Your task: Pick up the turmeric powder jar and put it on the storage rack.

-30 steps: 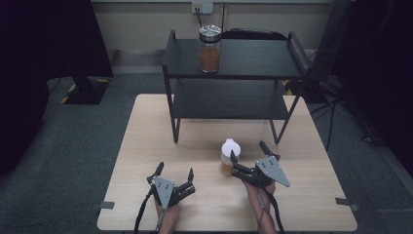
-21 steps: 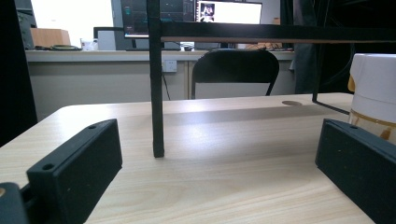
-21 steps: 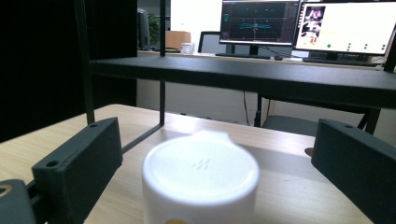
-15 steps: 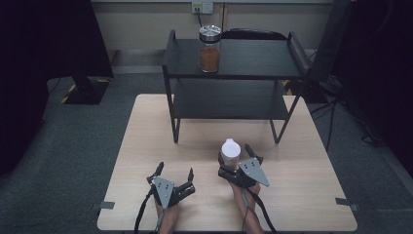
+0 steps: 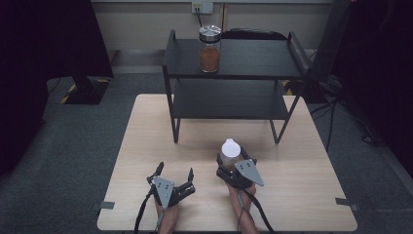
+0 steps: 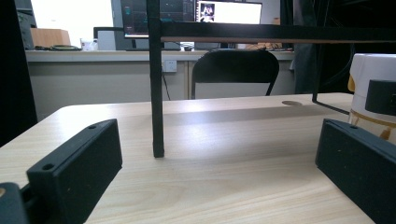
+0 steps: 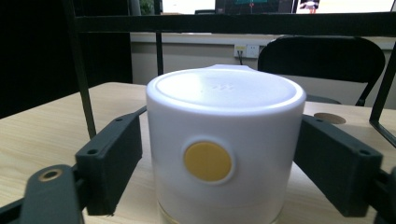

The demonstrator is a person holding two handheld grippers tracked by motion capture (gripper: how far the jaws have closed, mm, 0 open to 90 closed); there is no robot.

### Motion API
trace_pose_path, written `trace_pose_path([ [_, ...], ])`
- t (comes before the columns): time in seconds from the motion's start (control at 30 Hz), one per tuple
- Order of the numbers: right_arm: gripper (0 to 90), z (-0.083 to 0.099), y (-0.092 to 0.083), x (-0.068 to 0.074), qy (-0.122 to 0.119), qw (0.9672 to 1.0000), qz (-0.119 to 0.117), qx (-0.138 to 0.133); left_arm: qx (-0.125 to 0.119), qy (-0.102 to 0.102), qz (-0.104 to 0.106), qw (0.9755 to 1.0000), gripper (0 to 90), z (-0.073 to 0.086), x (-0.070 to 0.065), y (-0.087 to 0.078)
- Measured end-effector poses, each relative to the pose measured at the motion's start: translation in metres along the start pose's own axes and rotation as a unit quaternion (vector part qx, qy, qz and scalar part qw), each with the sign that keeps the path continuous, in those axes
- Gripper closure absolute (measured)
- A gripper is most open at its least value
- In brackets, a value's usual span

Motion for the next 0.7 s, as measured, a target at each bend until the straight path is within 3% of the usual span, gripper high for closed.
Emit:
trace_pose_path([
  [0.2, 21.2, 0.0012, 0.0032, -0.0019, 0.012, 0.9999, 0.001, 0.007, 0.0, 0.0, 0.0, 1.0, 0.0, 0.0001, 0.0001, 0.0],
  [0.33, 28.9, 0.0009, 0.0042, -0.0054, 0.015, 0.9998, -0.005, 0.01, 0.0, 0.0, 0.0, 1.0, 0.0, 0.0001, 0.0, 0.0],
  [0.7, 29.6, 0.0008, 0.0039, -0.0068, 0.012, 0.9998, -0.009, 0.009, 0.0, 0.0, 0.0, 1.0, 0.0, 0.0, 0.0, 0.0],
])
Point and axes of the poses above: each handheld gripper's, and its own axes: y roughly forward along the jaws, z roughly out of its underside, x roughly to its left, the point moved 2 cm from there along y, roughly forward along the jaws, and after that the axes turned 14 degrees about y, right-handed, at the moved point
